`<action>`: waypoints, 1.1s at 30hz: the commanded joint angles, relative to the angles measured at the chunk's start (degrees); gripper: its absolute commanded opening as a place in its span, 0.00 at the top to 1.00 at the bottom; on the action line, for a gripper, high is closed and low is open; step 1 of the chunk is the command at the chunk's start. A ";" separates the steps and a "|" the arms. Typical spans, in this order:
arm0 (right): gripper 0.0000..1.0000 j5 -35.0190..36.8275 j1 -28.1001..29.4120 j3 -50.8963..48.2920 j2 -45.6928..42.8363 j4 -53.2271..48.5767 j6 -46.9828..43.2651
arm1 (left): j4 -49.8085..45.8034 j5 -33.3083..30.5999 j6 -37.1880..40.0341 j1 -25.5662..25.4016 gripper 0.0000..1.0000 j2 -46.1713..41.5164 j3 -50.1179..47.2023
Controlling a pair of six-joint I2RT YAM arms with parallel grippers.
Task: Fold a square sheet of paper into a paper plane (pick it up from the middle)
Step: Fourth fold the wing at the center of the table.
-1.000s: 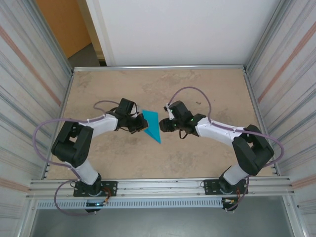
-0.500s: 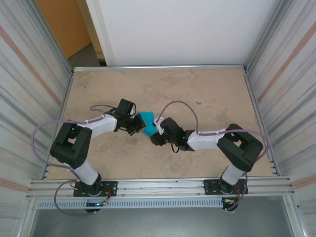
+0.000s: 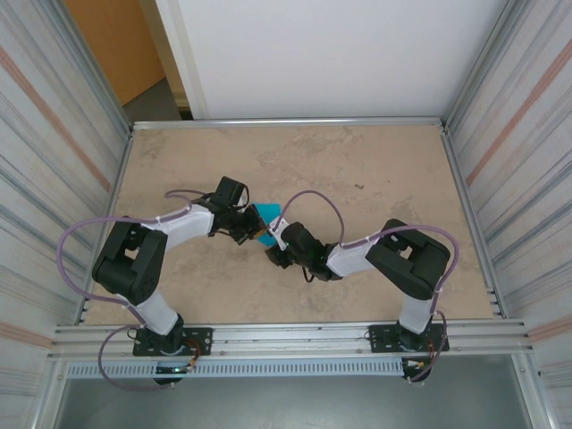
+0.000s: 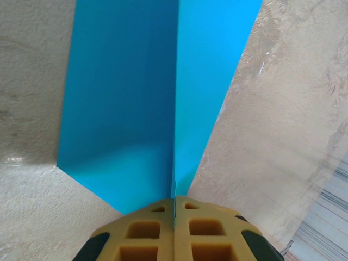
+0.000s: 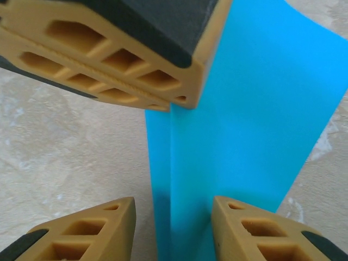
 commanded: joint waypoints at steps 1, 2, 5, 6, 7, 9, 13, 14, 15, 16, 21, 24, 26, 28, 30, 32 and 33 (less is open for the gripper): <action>0.60 4.13 0.46 -0.05 0.78 3.11 -1.22 | -2.32 0.60 -0.78 -0.49 0.95 0.39 1.47; 0.60 4.34 0.58 -0.03 0.83 3.09 -1.56 | -2.41 0.62 -0.82 -0.52 0.95 0.44 1.47; 0.62 4.80 0.85 0.05 1.31 3.24 -2.42 | -2.67 0.67 -0.86 -0.61 0.94 0.49 1.60; 0.62 4.99 0.90 0.14 1.45 3.22 -2.79 | -2.86 0.60 -0.86 -0.72 0.94 0.47 1.65; 0.62 5.16 0.98 0.23 1.53 3.20 -3.08 | -2.90 0.62 -0.86 -0.70 0.93 0.45 1.69; 0.62 4.24 1.09 0.52 1.88 2.95 -3.83 | -3.05 0.70 -0.84 -0.70 0.92 0.31 1.78; 0.65 4.89 1.64 1.58 2.44 1.03 -4.76 | -4.03 0.92 -0.31 -0.71 0.91 0.27 2.59; 0.66 5.10 1.65 1.36 2.45 1.33 -4.70 | -4.25 0.96 -0.14 -0.70 0.91 0.32 2.70; 0.67 5.36 1.64 1.22 2.45 1.66 -4.62 | -4.51 1.17 -0.12 -0.69 0.90 0.28 2.85; 0.69 5.65 1.64 1.20 2.45 1.71 -4.50 | -4.72 1.21 -0.03 -0.70 0.90 0.24 2.95; 0.77 5.63 1.68 0.83 2.28 2.35 -4.35 | -5.65 1.70 0.49 0.28 0.86 -0.50 3.58; 0.80 5.08 1.65 0.51 2.45 2.48 -4.34 | -6.23 2.13 1.26 1.91 0.76 -1.52 4.15; 0.80 4.64 1.65 0.16 2.43 3.00 -4.33 | -6.96 2.61 2.12 3.47 0.67 -2.45 4.54; 0.81 4.28 1.60 -0.16 2.54 3.58 -4.37 | -7.05 3.01 2.76 5.48 0.62 -3.78 4.27; 0.81 4.02 1.58 -0.28 2.69 3.88 -4.23 | -6.76 3.18 3.26 7.51 0.58 -5.41 3.20; 0.82 3.60 1.56 -0.47 2.76 4.27 -4.21 | -5.49 3.84 3.43 9.51 0.57 -7.35 1.11; 0.82 3.33 1.54 -0.55 2.76 4.50 -4.13 | -4.79 4.11 3.24 10.22 0.56 -8.21 -0.14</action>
